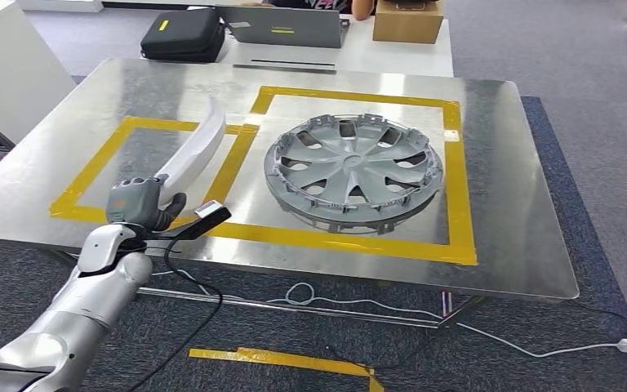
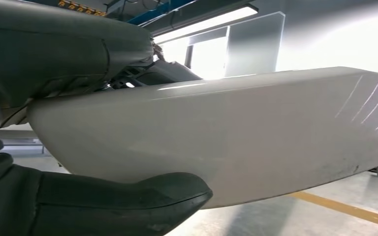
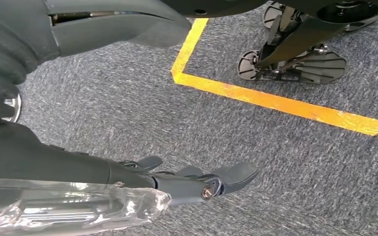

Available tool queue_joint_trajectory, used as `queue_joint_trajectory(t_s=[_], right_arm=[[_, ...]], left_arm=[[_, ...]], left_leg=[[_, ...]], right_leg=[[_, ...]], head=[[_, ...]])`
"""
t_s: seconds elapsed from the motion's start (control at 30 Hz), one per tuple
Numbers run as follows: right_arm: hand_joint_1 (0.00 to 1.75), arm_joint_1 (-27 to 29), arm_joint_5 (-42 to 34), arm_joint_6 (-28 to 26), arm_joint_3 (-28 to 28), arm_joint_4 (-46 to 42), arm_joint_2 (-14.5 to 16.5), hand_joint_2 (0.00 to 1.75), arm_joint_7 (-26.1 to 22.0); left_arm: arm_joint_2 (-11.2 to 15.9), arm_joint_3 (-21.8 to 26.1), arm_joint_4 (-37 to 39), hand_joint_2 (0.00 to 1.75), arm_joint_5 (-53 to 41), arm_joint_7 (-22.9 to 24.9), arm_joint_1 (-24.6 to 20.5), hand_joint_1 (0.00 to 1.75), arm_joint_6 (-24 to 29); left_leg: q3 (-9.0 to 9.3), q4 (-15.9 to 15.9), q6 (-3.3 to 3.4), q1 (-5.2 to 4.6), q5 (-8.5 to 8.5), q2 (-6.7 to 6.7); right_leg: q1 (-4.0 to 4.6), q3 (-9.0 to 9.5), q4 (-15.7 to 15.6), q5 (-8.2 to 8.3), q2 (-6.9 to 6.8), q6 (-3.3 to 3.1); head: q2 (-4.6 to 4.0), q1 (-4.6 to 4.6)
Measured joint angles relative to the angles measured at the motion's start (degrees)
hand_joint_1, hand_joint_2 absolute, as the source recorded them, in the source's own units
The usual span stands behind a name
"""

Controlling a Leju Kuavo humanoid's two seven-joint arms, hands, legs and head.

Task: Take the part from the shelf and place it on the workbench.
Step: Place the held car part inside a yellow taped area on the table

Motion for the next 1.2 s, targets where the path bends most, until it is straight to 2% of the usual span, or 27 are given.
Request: queue_joint_trajectory(t_s=[0.23, 0.37, 0.53, 0.77, 1.07, 1.2], right_arm=[[0.00, -0.01, 0.01, 0.44, 0.00, 0.01, -0.24, 1.75, -0.52], [0.00, -0.04, -0.01, 0.57, 0.02, 0.00, -0.35, 0.00, -0.49], [0.00, -0.03, 0.01, 0.61, 0.02, 0.02, -0.39, 0.00, -0.02], [0.00, -0.04, 0.07, 0.44, 0.19, 0.01, -0.40, 0.00, 0.04], [0.00, -0.04, 0.07, 0.42, 0.35, 0.02, -0.40, 0.00, 0.04], [0.00, -0.04, 0.07, 0.42, 0.35, 0.02, -0.40, 0.00, 0.04]], left_arm=[[0.23, -0.38, 1.20, 1.75, -3.76, 4.64, -1.02, 1.69, -1.90], [0.90, -0.81, 3.18, 1.75, -7.84, 9.57, -2.49, 0.00, -2.93], [2.02, -0.92, 5.43, 1.75, -9.63, 11.90, -3.32, 0.00, -2.55], [2.40, 0.20, 5.99, 1.75, -8.09, 10.01, -3.06, 0.00, -0.02], [2.41, 1.05, 5.99, 1.75, -7.88, 9.81, -2.69, 0.00, 0.30], [2.41, 1.40, 5.99, 0.00, -7.80, 9.63, -2.66, 0.00, 0.32]], left_leg=[[-0.01, 0.00, 0.00, 0.00, 0.00, 0.00], [-0.02, 0.00, 0.00, 0.00, 0.00, 0.00], [-0.01, 0.00, 0.00, 0.00, 0.00, 0.00], [-0.02, 0.00, 0.00, 0.00, 0.00, -0.01], [-0.01, 0.00, 0.00, 0.00, 0.00, -0.01], [-0.01, 0.00, 0.00, 0.00, 0.00, -0.01]], right_leg=[[0.00, 0.01, 0.00, 0.00, 0.00, 0.00], [0.00, 0.01, 0.00, 0.00, 0.00, 0.00], [0.00, 0.01, 0.00, 0.00, -0.01, 0.00], [0.00, 0.01, 0.01, -0.01, -0.03, -0.01], [0.00, 0.02, 0.01, -0.01, -0.03, -0.01], [0.00, 0.02, 0.01, -0.01, -0.03, -0.01]], head=[[0.00, 0.01], [0.00, 0.01], [0.00, 0.00], [0.00, 0.00], [0.00, 0.00], [0.00, 0.01]])
